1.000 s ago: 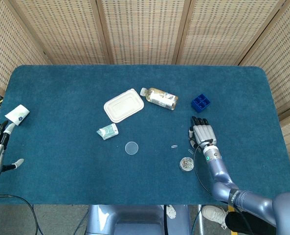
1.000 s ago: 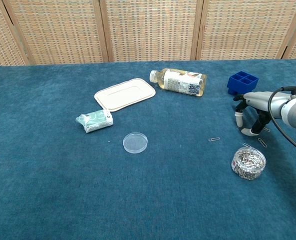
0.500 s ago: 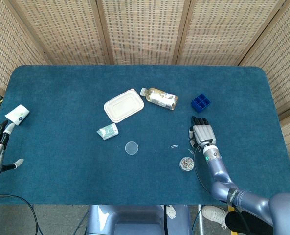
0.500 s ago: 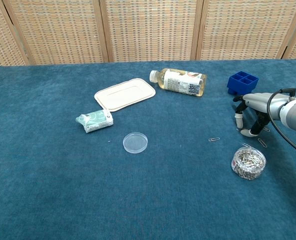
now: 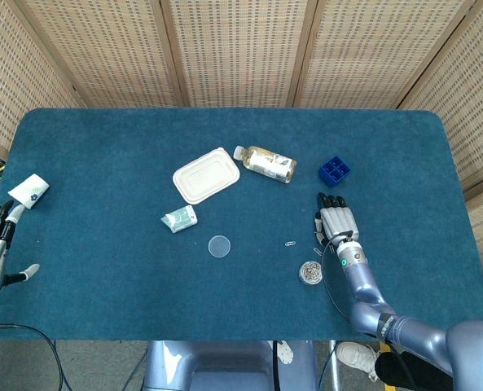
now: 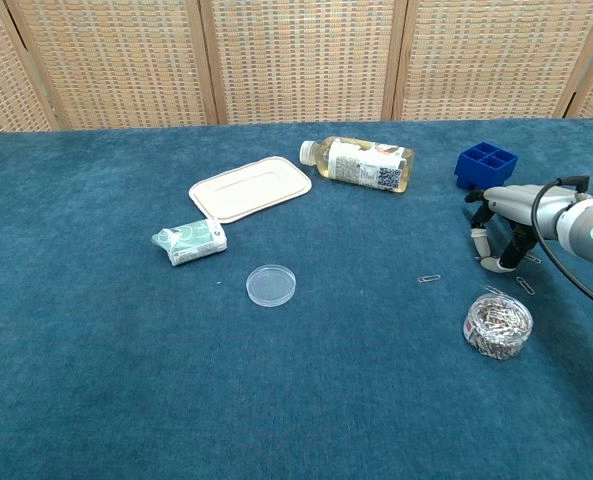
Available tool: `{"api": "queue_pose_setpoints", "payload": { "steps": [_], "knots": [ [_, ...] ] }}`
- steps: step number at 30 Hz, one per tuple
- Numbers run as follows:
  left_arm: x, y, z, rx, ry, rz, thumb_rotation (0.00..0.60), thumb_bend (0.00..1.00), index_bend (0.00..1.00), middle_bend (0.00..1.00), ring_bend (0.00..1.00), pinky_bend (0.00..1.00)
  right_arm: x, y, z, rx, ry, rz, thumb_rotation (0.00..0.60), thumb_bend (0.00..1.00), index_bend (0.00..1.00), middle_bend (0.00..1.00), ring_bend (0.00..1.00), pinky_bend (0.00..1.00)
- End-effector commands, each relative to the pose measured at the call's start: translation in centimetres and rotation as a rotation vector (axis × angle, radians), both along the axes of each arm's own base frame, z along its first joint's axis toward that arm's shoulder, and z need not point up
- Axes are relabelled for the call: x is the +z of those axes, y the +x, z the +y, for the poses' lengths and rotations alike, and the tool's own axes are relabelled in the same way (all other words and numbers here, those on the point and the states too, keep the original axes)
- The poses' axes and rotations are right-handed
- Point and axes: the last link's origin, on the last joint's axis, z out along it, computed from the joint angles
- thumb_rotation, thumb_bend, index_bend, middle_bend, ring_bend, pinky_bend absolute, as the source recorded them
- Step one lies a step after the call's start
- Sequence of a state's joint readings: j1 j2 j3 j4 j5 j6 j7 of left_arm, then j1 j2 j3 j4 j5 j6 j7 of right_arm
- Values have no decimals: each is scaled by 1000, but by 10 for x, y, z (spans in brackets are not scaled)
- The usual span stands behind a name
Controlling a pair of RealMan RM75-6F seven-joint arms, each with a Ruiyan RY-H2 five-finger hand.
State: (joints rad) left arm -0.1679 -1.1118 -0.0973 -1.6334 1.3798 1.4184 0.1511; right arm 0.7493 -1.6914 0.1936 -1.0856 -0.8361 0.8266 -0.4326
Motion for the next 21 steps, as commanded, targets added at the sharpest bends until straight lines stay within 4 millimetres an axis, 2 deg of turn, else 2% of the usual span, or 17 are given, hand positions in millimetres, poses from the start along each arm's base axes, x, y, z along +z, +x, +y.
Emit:
{"api": "queue_pose_setpoints", "payload": {
  "steps": [1,8,12,18,21],
  "knots": [
    [0,0,0,1,-1,-1,600,0,0,0,0,0,2,2,0,8,-4,-3,600,476,624,18,0,0],
    [1,1,-1,-4,-1,-5,600,0,0,0,0,0,17,16,6,70,-16,-16,600,494,633,37,0,0],
    [2,2,-3,-12,-3,-11,600,0,0,0,0,0,42,36,32,193,11,-21,600,496,636,42,0,0],
    [1,2,-4,-14,-12,-14,600,0,0,0,0,0,56,52,66,287,80,-38,600,498,636,43,0,0],
    [0,2,-5,-17,-16,-12,600,0,0,0,0,0,59,56,77,309,98,-44,600,498,639,47,0,0]
  ]
}}
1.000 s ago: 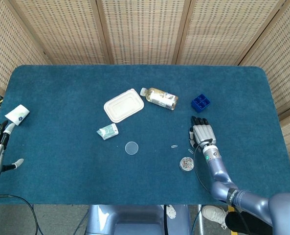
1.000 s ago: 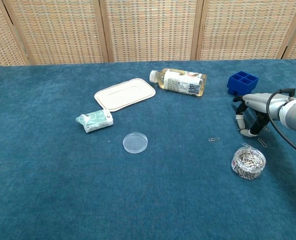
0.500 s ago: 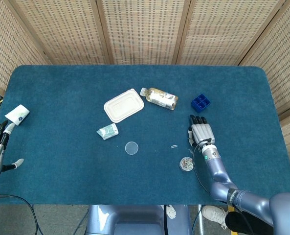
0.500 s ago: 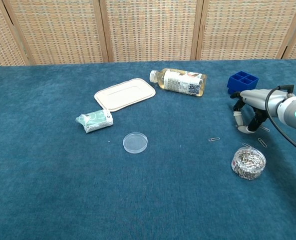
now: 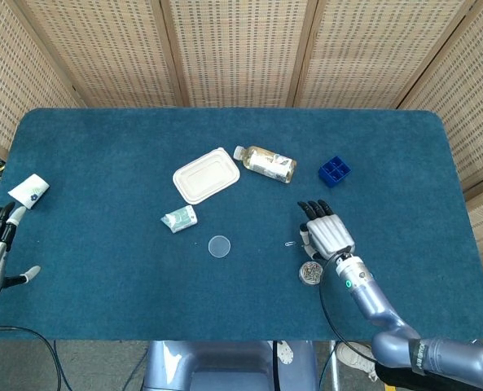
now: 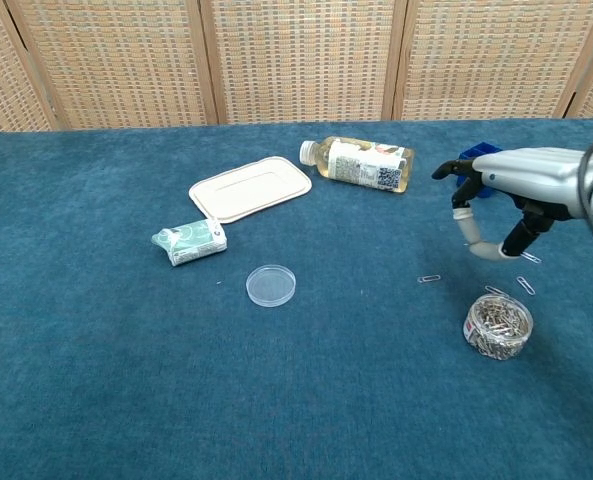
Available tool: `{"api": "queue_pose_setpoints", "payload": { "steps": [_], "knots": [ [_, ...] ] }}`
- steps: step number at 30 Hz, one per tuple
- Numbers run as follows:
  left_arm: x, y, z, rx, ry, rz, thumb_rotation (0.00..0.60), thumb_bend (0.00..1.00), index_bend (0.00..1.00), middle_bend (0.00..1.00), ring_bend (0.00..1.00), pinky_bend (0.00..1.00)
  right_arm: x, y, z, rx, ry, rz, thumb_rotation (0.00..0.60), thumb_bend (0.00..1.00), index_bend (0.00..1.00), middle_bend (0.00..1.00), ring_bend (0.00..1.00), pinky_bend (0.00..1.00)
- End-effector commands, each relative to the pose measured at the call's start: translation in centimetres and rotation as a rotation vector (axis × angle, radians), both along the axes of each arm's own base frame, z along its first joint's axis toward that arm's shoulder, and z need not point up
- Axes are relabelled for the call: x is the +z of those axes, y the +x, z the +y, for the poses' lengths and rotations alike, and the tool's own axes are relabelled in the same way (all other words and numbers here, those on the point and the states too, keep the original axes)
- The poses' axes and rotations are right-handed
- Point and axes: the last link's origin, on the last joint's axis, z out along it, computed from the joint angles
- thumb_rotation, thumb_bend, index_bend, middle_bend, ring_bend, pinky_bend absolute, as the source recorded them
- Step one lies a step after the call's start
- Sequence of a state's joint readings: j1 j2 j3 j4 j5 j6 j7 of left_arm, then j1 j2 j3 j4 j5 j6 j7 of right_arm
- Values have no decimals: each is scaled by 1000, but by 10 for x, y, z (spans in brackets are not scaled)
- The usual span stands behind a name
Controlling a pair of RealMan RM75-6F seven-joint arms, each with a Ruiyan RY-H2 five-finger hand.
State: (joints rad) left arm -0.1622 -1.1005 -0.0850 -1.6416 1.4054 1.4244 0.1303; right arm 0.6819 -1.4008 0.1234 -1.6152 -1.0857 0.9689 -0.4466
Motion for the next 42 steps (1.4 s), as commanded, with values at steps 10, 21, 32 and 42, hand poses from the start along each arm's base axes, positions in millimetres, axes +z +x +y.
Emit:
{"api": "queue_pose_setpoints", "payload": {
  "steps": [10,21,32,42],
  "knots": [
    [-2,2,-1,-6,-7,5,600,0,0,0,0,0,-4,2,32,47,50,18,600,497,646,55,0,0],
    [-2,0,0,2,-10,3,600,0,0,0,0,0,-21,-12,41,18,87,45,600,497,646,55,0,0],
    [-2,1,0,2,-12,2,600,0,0,0,0,0,-21,-23,39,3,72,73,600,497,646,55,0,0],
    [-2,1,0,0,-12,0,600,0,0,0,0,0,-18,-30,39,-6,74,98,600,496,643,55,0,0]
  ]
}}
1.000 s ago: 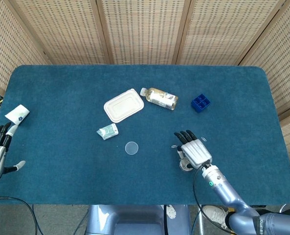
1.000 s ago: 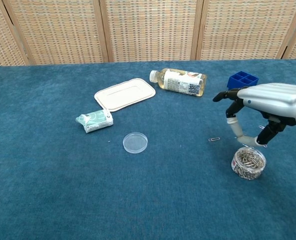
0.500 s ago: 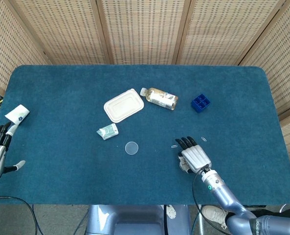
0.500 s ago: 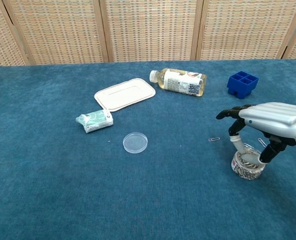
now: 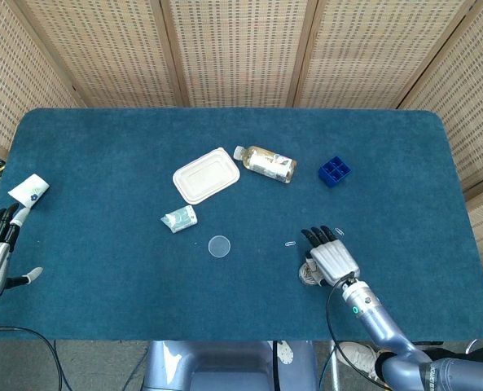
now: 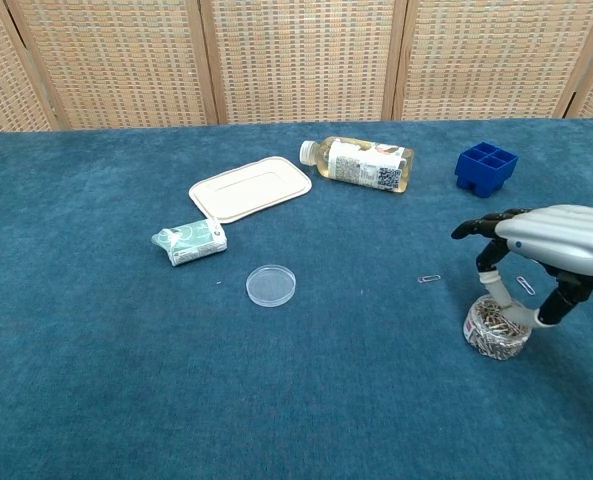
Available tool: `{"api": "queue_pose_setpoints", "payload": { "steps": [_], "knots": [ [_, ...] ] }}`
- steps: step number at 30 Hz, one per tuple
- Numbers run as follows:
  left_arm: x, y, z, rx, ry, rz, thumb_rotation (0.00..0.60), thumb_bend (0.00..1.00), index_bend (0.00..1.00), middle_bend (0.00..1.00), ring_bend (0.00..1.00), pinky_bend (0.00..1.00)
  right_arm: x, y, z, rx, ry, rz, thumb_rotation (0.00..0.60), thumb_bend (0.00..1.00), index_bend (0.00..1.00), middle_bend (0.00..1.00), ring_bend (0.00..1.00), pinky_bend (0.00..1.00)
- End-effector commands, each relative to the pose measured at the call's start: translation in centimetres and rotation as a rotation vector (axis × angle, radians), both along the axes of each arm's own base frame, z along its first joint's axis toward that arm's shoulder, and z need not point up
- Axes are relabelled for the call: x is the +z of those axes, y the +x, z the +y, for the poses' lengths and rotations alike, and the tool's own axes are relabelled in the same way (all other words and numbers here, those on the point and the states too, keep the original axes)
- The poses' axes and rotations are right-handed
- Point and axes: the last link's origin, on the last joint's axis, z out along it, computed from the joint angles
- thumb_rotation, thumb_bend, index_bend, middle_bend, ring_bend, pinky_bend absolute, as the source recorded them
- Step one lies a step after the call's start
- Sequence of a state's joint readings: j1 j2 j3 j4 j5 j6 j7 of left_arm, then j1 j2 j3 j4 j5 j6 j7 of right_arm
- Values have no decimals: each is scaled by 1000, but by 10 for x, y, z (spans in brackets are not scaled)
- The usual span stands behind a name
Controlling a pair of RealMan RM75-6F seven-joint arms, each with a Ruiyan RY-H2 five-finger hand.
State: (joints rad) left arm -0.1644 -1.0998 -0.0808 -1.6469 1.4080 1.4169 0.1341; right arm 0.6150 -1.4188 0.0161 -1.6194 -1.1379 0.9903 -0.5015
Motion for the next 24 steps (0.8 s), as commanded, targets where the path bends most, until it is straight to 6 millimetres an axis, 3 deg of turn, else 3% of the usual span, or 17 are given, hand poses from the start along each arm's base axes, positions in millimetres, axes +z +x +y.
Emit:
{"api": "queue_pose_setpoints", "payload": {
  "steps": [1,7,17,24],
  "knots": [
    [0,0,0,0,0,-1,600,0,0,0,0,0,0,-1,1,-4,7,2,600,495,628,55,0,0],
    [0,0,0,-1,1,0,600,0,0,0,0,0,1,-1,1,-1,15,3,600,404,489,56,0,0],
    [1,0,0,-2,4,1,600,0,0,0,0,0,5,1,1,13,1,-6,600,378,455,56,0,0],
    [0,0,0,-2,3,3,600,0,0,0,0,0,6,1,2,15,5,-3,600,295,392,55,0,0]
  ]
}}
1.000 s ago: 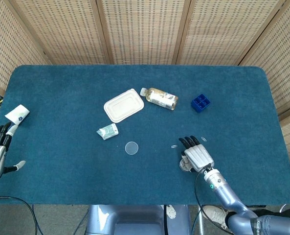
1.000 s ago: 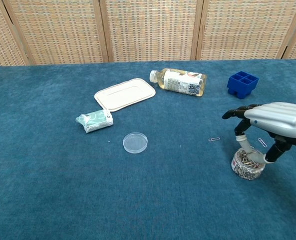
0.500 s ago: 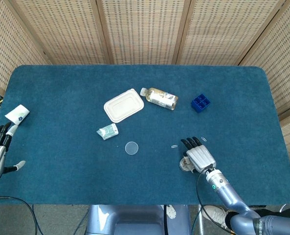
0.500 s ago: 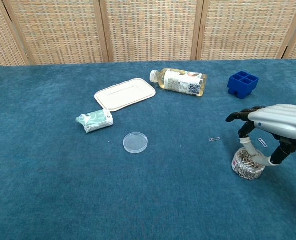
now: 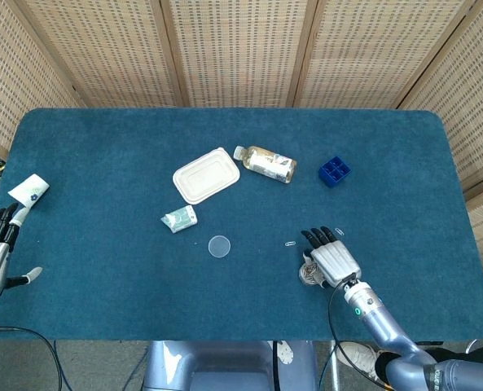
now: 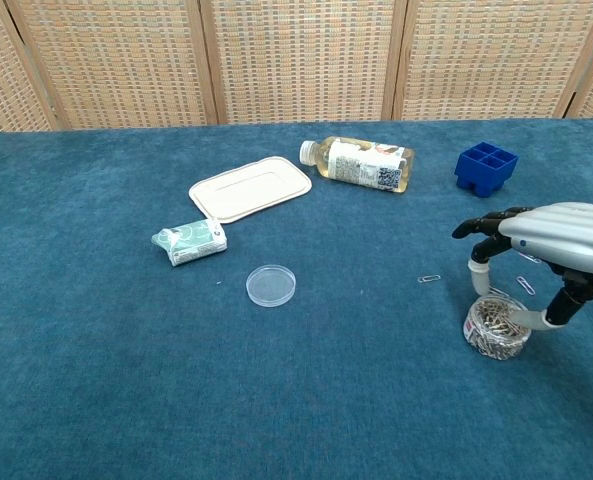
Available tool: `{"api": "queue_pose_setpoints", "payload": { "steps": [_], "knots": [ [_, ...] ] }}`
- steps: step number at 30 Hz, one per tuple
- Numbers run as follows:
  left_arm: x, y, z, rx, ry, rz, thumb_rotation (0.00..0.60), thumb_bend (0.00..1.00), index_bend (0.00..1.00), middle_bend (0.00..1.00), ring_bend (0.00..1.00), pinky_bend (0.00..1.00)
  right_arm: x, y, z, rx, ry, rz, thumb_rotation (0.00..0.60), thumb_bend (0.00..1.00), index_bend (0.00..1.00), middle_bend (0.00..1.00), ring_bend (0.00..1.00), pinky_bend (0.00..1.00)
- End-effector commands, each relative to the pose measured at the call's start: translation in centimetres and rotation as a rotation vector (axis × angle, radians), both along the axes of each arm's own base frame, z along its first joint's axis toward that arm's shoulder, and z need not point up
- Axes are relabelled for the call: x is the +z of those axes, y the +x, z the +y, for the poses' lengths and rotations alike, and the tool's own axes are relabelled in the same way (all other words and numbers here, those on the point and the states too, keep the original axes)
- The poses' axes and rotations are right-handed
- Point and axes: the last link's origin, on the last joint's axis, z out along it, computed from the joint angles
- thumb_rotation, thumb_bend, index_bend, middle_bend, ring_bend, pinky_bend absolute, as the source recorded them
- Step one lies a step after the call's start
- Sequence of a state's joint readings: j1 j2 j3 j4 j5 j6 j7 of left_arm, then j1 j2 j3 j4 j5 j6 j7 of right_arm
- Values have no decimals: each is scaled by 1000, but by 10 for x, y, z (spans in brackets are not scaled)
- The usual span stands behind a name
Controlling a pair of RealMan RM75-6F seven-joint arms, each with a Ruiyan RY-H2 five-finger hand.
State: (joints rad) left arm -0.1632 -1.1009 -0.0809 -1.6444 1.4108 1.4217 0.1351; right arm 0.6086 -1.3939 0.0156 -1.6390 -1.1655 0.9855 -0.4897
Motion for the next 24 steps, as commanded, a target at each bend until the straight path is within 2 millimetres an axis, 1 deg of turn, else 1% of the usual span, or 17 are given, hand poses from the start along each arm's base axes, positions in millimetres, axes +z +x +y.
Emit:
{"api": "queue_pose_setpoints", "payload": {
  "steps": [1,6,11,13,17,19,21,24],
  "knots": [
    [0,0,0,0,0,0,600,0,0,0,0,0,0,0,0,0,-1,-1,600,295,389,55,0,0],
    [0,0,0,1,0,0,600,0,0,0,0,0,2,1,0,3,-6,-3,600,295,387,56,0,0],
    [0,0,0,0,0,-2,600,0,0,0,0,0,7,5,-1,10,-21,-23,600,295,387,56,0,0],
    [1,0,0,1,2,-2,600,0,0,0,0,0,13,9,-5,13,-44,-45,600,296,387,56,0,0],
    [1,0,0,1,3,-1,600,0,0,0,0,0,22,10,-16,11,-85,-60,600,296,387,56,0,0],
    [1,0,0,1,3,-1,600,0,0,0,0,0,25,6,-25,4,-106,-52,600,296,387,56,0,0],
    [1,0,0,1,3,-1,600,0,0,0,0,0,27,-6,-36,-27,-120,-25,600,297,387,55,0,0],
    [1,-1,0,2,3,-1,600,0,0,0,0,0,26,-18,-39,-58,-97,-2,600,297,386,56,0,0]
  ]
}}
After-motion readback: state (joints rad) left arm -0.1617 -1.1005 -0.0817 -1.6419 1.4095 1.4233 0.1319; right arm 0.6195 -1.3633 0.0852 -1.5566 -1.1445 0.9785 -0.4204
